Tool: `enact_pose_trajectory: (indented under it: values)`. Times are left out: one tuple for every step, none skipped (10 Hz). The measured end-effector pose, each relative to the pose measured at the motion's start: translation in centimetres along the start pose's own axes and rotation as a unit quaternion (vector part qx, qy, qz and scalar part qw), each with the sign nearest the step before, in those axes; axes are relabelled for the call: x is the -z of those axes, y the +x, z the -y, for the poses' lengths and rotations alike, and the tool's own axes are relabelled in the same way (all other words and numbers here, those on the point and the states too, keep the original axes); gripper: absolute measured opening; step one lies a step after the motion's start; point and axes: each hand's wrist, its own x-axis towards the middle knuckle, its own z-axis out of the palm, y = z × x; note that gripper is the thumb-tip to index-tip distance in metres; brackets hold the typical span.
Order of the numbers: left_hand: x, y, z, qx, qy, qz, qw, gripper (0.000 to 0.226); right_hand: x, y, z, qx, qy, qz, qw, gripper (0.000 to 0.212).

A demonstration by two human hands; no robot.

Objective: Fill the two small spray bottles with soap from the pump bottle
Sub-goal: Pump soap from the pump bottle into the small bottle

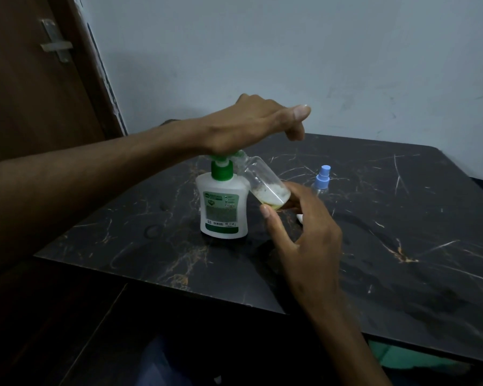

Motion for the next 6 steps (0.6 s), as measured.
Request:
enact_pose_trajectory:
  values:
    - [0.29,0.46,0.19,0.002,-0.009,-0.006,1.0,0.063,0.0,0.04,0.04,0.0,0.0,0.001,1.0,0.042]
    - [0.19,0.4,0.07,0.007,-0.002,0.002,1.0,0.062,0.03,0.09,0.06,0.0,0.001,0.004,1.0,0.039]
    - [-0.03,0.26,0.18,0.004,-0.01,0.003,1.0,0.062,0.11,0.11,0.19,0.0,0.007,0.002,1.0,0.041]
    - [0.13,0.43,0.21,0.029,0.039,0.001,0.999,0.06,0.13,0.09,0.21,-0.001,0.003,0.005,1.0,0.042]
    - [0.14,0.23,-0.28,0.039,0.068,0.013,0.997,0.063,0.12,0.11,0.18,-0.003,0.002,0.008,1.0,0.04]
    - [0.3,-0.05,-0.47,0.015,0.063,0.017,0.998,0.062,0.11,0.17,0.26,0.001,0.005,0.008,1.0,0.039]
